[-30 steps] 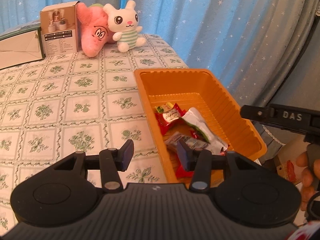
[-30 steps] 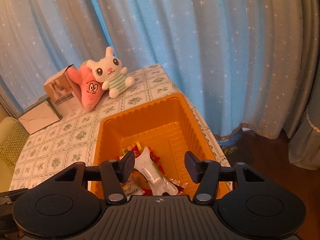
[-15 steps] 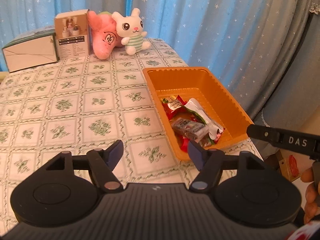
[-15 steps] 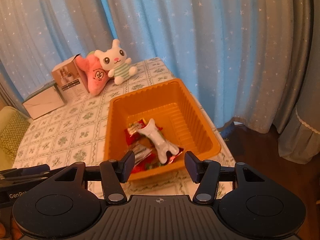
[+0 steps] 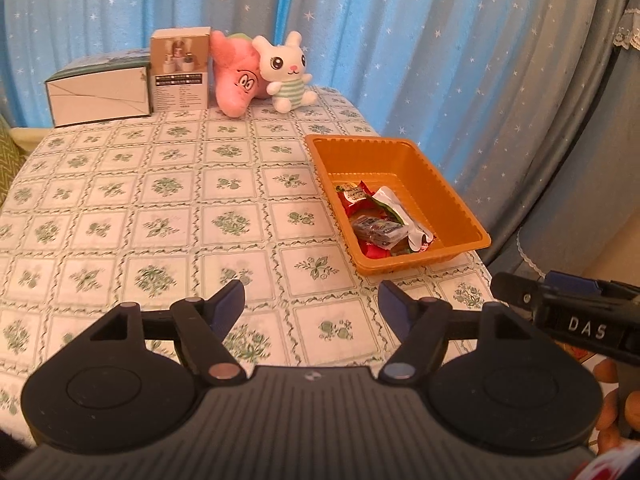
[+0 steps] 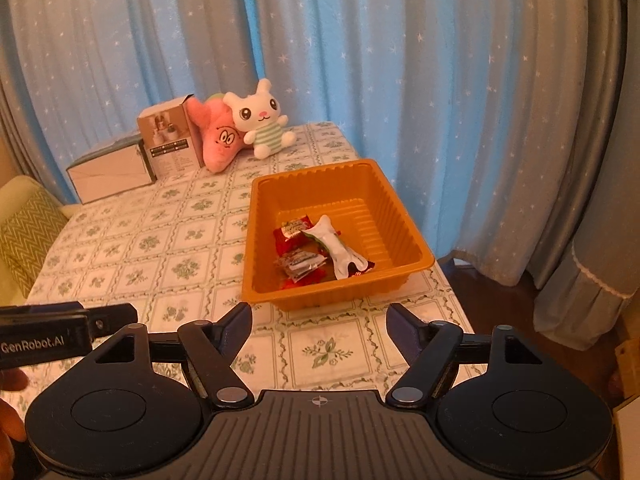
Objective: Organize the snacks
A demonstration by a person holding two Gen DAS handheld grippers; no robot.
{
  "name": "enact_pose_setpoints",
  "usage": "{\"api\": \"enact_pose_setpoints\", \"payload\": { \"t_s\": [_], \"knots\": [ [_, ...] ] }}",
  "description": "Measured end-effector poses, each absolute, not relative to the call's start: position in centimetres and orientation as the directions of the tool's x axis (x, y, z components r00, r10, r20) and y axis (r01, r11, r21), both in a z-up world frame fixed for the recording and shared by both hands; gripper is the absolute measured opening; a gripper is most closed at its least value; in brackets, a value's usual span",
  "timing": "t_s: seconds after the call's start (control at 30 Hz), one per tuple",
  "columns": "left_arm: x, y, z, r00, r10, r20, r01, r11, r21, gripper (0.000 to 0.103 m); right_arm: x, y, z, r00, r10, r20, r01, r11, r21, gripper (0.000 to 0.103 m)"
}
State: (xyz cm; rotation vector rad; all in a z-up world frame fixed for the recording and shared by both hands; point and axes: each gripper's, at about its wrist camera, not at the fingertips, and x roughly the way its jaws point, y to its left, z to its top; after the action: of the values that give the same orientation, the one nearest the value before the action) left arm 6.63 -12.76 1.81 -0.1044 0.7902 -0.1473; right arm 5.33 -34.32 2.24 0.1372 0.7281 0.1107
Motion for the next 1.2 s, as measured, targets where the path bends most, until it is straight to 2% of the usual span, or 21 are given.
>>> {"api": "enact_pose_setpoints", "payload": {
  "t_s": [0.67, 1.2],
  "knots": [
    [-1.4, -11.6, 2.9, 0.714, -0.124, -0.689, 0.062, 0.991, -0.115, 0.070, -1.7, -31.8, 3.7, 0.735, 0.178, -0.655, -0.102, 0.983, 0.152, 0.074],
    [-3.6, -11.8, 3.9, 0.733, -0.124, -0.669, 0.069, 0.992, -0.108, 0.070, -4.0, -31.2, 4.9, 0.759, 0.180, -0.626, -0.114, 0.983, 0.145, 0.074]
  ]
}}
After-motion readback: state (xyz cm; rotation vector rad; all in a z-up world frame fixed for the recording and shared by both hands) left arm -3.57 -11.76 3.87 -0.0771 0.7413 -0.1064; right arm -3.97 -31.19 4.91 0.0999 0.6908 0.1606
